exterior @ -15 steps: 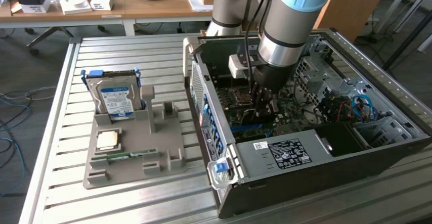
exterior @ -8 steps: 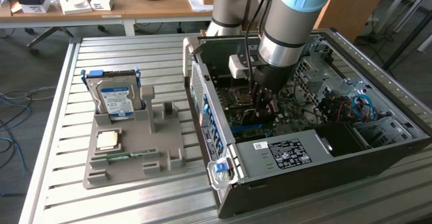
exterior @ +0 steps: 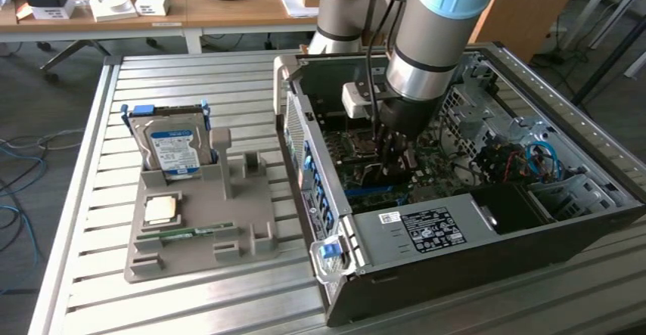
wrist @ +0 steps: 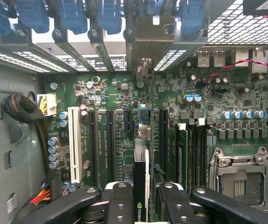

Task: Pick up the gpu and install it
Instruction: 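Insert the gpu into the slot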

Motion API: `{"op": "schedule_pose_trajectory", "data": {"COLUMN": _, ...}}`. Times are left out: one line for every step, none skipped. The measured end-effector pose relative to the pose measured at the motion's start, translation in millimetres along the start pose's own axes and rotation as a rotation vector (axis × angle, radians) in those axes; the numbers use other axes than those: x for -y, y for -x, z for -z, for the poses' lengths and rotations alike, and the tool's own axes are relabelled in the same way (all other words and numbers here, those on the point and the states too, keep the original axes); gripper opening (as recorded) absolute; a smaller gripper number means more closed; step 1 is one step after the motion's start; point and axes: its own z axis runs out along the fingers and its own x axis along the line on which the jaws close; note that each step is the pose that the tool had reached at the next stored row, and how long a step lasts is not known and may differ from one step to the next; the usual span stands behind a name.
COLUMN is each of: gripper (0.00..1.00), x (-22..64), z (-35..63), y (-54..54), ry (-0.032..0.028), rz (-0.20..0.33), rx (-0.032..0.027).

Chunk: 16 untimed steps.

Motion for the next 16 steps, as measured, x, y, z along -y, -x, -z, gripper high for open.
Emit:
{"op": "schedule_pose_trajectory", "data": {"gripper": 0.26, "x": 0.0, "z": -0.1, "y": 0.0, "ry": 0.0001, "rz": 0.0, "rx": 0.0}}
{"op": "schedule_pose_trajectory", "data": {"gripper": 0.26, "x": 0.0, "z": -0.2, "y": 0.0, "ry": 0.0001, "rz": 0.001, "rx": 0.0001}}
{"op": "schedule_pose_trajectory", "data": {"gripper": 0.26, "x": 0.0, "z": -0.3, "y": 0.0, "ry": 0.0001, "rz": 0.002, "rx": 0.0}}
{"op": "schedule_pose_trajectory", "data": {"gripper": 0.26, "x": -0.2, "z": -0.3, "y": 0.0, "ry": 0.0001, "rz": 0.002, "rx": 0.0001}}
{"op": "schedule_pose_trajectory", "data": {"gripper": 0.26, "x": -0.3, "z": -0.4, "y": 0.1, "ry": 0.0001, "rz": 0.003, "rx": 0.0}}
{"op": "schedule_pose_trajectory", "data": {"gripper": 0.26, "x": -0.4, "z": -0.5, "y": 0.0, "ry": 0.0001, "rz": 0.005, "rx": 0.0}}
{"op": "schedule_pose_trajectory", "data": {"gripper": 0.26, "x": -0.5, "z": -0.6, "y": 0.0, "ry": 0.0002, "rz": 0.007, "rx": 0.0}}
{"op": "schedule_pose_trajectory", "data": {"gripper": 0.26, "x": -0.5, "z": -0.6, "y": 0.0, "ry": 0.0002, "rz": 0.008, "rx": 0.0}}
{"op": "schedule_pose_trajectory", "data": {"gripper": 0.26, "x": -0.5, "z": -0.6, "y": 0.0, "ry": 0.0002, "rz": 0.009, "rx": 0.0}}
{"op": "schedule_pose_trajectory", "data": {"gripper": 0.26, "x": -0.5, "z": -0.6, "y": 0.1, "ry": 0.0002, "rz": 0.009, "rx": 0.0004}}
{"op": "schedule_pose_trajectory", "data": {"gripper": 0.26, "x": -0.5, "z": -0.7, "y": 0.1, "ry": 0.0002, "rz": 0.01, "rx": 0.0013}}
{"op": "schedule_pose_trajectory", "data": {"gripper": 0.26, "x": -0.5, "z": -0.7, "y": 0.1, "ry": 0.0002, "rz": 0.01, "rx": 0.0018}}
{"op": "schedule_pose_trajectory", "data": {"gripper": 0.26, "x": -0.5, "z": -0.7, "y": 0.1, "ry": 0.0003, "rz": 0.01, "rx": 0.0021}}
{"op": "schedule_pose_trajectory", "data": {"gripper": 0.26, "x": -0.6, "z": -0.6, "y": 0.0, "ry": 0.0004, "rz": 0.011, "rx": 0.0023}}
{"op": "schedule_pose_trajectory", "data": {"gripper": 0.26, "x": -0.6, "z": -0.7, "y": 0.1, "ry": 0.0004, "rz": 0.011, "rx": 0.0027}}
{"op": "schedule_pose_trajectory", "data": {"gripper": 0.26, "x": -0.6, "z": -0.6, "y": 0.0, "ry": 0.0004, "rz": 0.011, "rx": 0.0038}}
